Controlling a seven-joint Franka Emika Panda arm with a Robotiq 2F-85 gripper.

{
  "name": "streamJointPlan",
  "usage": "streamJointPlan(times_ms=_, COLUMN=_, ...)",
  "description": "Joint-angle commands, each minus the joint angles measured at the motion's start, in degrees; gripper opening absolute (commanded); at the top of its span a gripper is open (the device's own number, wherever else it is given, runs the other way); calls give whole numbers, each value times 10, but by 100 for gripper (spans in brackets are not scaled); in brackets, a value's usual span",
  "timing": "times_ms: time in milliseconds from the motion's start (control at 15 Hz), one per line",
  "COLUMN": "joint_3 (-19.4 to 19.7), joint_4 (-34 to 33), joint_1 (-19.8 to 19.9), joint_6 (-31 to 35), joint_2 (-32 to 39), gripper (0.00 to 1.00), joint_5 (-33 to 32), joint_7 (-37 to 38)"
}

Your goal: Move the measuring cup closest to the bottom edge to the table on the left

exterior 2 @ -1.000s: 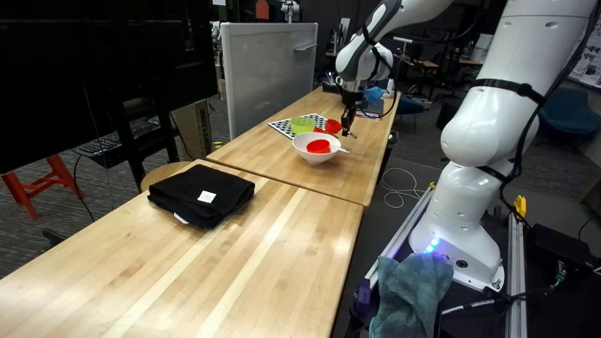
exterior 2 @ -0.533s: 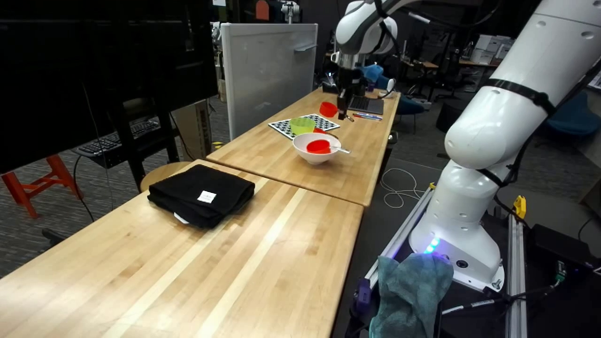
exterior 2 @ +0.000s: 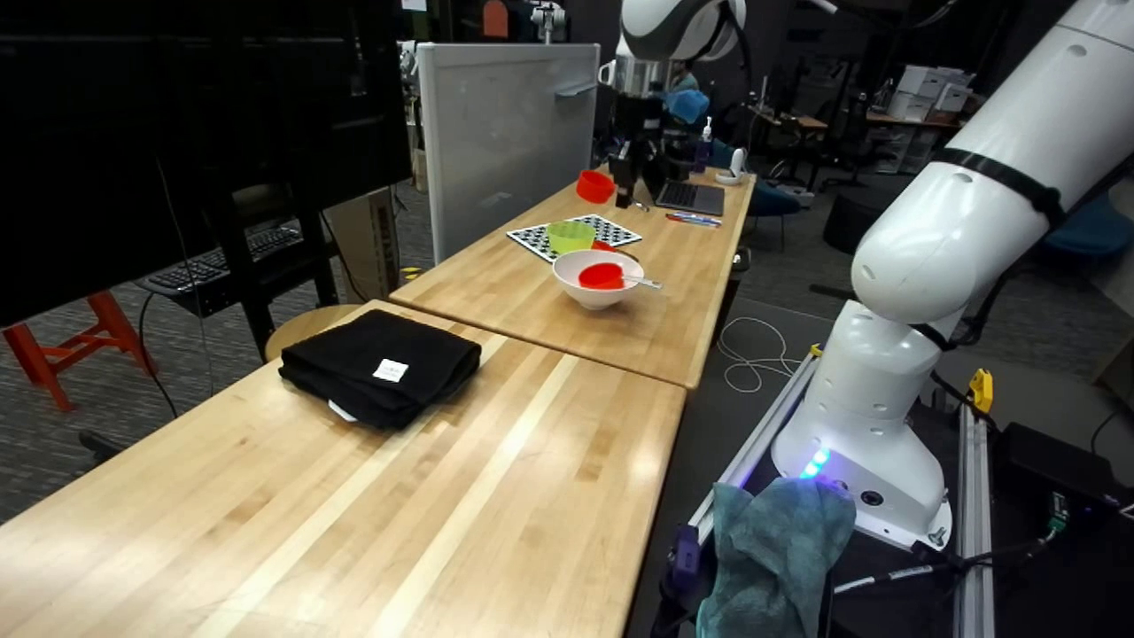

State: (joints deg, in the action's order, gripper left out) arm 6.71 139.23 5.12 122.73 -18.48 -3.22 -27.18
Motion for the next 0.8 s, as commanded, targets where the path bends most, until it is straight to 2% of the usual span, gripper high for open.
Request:
streamJointPlan(times_ms=0, joint_3=-9, joint_4=16, joint_1=-20, joint_6=-7, joint_2=-19, gripper=4, joint_5=-7, joint_7=29)
streamJointPlan(times_ms=467, joint_3=-37, joint_4=36, joint_1=-61, joint_6=-14, joint_2=-10, gripper=4, joint_5=1, joint_7=42)
streamJointPlan(times_ms=733, joint_3=-61, joint_4=69, joint_1=-87, joint_6=-11, joint_2=-19, gripper=4, joint_5=12, joint_7=71)
